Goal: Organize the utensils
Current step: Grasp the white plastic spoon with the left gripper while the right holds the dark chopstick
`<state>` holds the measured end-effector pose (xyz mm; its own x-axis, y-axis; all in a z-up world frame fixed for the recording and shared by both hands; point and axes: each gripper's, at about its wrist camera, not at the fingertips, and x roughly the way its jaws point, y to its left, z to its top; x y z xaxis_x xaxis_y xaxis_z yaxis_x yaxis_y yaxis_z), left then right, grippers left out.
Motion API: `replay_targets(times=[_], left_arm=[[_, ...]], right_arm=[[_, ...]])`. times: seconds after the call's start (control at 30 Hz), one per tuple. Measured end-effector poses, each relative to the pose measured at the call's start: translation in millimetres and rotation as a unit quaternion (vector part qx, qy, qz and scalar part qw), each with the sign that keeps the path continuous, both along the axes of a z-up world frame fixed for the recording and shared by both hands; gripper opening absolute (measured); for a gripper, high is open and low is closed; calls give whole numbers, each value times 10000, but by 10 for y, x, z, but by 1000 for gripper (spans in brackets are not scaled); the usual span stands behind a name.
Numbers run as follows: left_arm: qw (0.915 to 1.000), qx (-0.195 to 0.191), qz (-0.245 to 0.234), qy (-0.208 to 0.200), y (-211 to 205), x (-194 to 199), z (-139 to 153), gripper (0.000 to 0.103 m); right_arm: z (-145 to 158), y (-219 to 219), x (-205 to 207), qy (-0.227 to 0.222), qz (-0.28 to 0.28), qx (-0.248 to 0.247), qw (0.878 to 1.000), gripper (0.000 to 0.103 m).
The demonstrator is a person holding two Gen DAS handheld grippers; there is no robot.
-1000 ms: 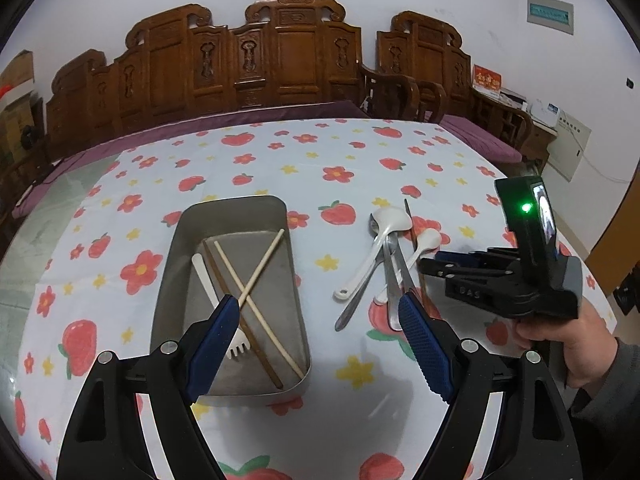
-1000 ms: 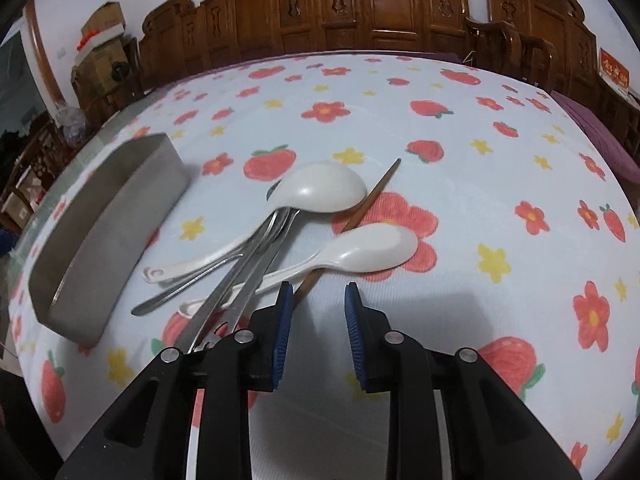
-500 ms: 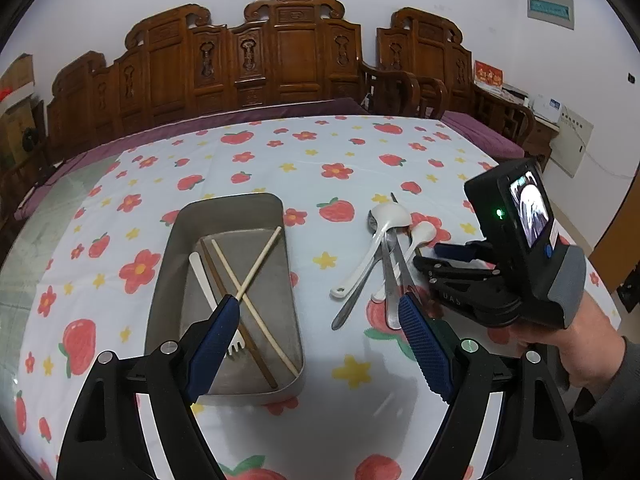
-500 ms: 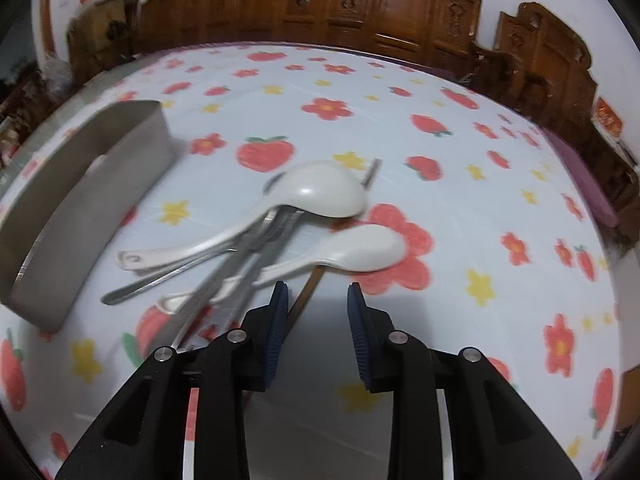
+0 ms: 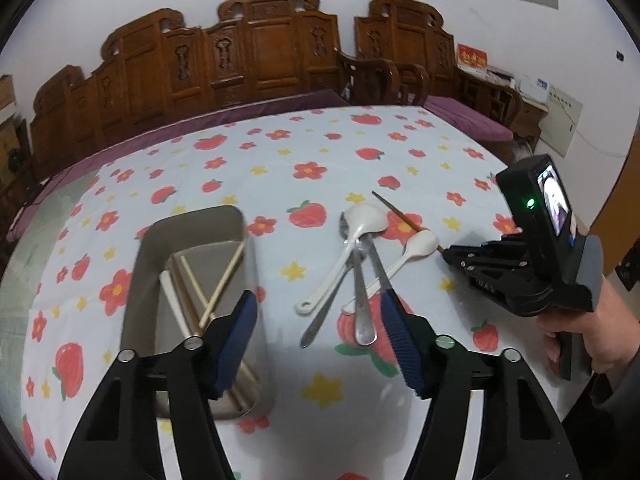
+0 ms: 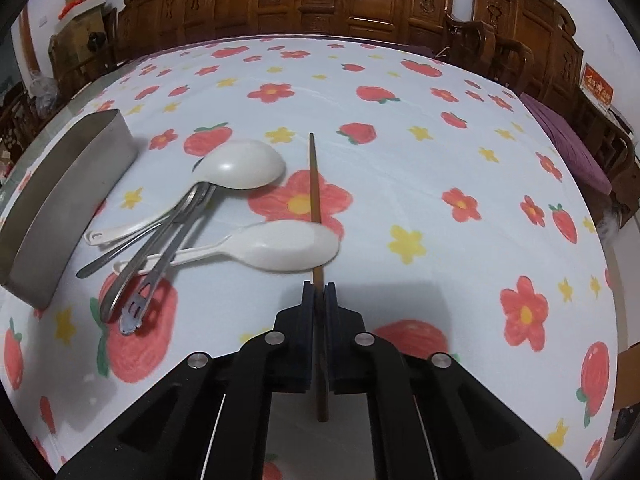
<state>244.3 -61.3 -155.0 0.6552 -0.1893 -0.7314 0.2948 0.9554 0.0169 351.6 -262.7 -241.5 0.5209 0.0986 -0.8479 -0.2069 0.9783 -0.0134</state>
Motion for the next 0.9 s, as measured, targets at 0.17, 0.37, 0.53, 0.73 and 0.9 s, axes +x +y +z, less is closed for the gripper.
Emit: replay_targets(times=[0.17, 0.37, 0.53, 0.73, 0.9], left_arm=[[9997, 82, -125, 190, -169, 215, -95, 50], [9983, 225, -225, 491, -344, 515, -277, 42], [9960, 519, -269, 671, -451, 711, -445, 41], [9928, 693, -244, 948, -503, 889, -614, 30], [9905, 802, -212, 1101, -541, 987, -710, 26]], right_arm=[[74, -162, 28, -102, -168, 87, 9998, 6], [170, -364, 65, -200, -293, 269, 9990, 6], [213, -447, 63, -239, -293, 473, 9982, 6], [290, -456, 43, -319, -202, 646, 9972, 6], [333, -436, 20, -354, -122, 747, 9965, 6]])
